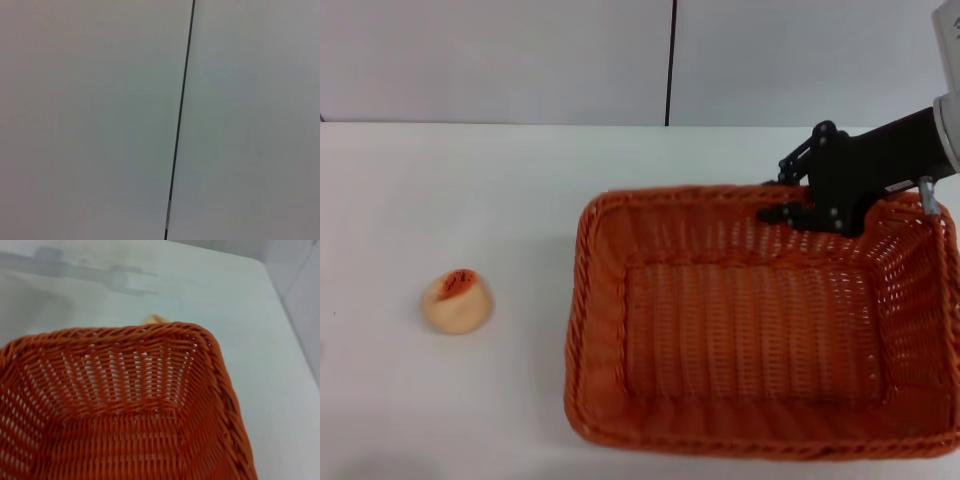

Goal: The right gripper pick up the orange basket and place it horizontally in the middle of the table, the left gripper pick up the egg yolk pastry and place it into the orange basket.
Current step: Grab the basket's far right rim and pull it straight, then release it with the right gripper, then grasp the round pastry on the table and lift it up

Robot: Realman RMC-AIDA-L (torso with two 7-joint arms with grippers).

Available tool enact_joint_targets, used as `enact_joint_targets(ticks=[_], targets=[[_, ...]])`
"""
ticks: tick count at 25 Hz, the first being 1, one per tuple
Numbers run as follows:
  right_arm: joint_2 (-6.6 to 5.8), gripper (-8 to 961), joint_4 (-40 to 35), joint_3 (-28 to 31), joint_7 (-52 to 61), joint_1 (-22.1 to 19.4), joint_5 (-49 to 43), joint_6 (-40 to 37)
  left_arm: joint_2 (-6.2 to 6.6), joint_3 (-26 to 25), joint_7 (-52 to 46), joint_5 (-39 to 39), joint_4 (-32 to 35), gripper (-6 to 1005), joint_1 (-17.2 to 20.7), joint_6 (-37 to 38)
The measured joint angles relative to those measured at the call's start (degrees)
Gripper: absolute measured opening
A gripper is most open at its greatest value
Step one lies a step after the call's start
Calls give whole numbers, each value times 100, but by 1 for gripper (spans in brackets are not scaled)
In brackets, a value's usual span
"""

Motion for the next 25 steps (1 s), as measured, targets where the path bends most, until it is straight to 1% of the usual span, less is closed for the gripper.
enact_joint_targets(ticks=[2,3,4,9,13,15,18,19,20,21,23,24,25], targets=[[74,182,-156,-66,-34,-109,2,184,0,4,-2,2,-2,799,-1,9],[90,185,-207,-94,-40,-146,18,230,2,5,-2,3,-5,799,4,15],[95,188,-266,-116,-40,-181,87,263,2,5,-2,3,-8,799,8,17],[95,358,-373,-158,-162,-330,383,312,3,7,-1,4,-8,799,20,18],[104,395,-467,-125,-178,-429,521,335,8,7,2,6,-8,799,2,18],[105,414,-625,-92,-116,-578,858,260,8,7,2,6,-8,799,2,18],[96,423,-967,-87,-46,-984,1763,32,40,94,-33,13,71,799,-29,19],[95,424,-1153,-83,52,-1310,2395,-62,52,161,-55,14,103,798,-35,19],[95,424,-1153,-83,52,-1310,2395,-62,52,161,-55,14,103,798,-35,19],[100,424,-1209,-82,126,-1497,2743,-80,52,161,-55,14,103,798,-35,19],[105,424,-1231,-86,218,-1861,3406,-126,65,447,-319,15,475,798,-124,78],[107,424,-1150,-95,246,-2240,4062,-179,65,626,-468,16,707,798,-189,118],[107,424,-1150,-95,246,-2240,4062,-179,65,626,-468,16,707,798,-189,118]])
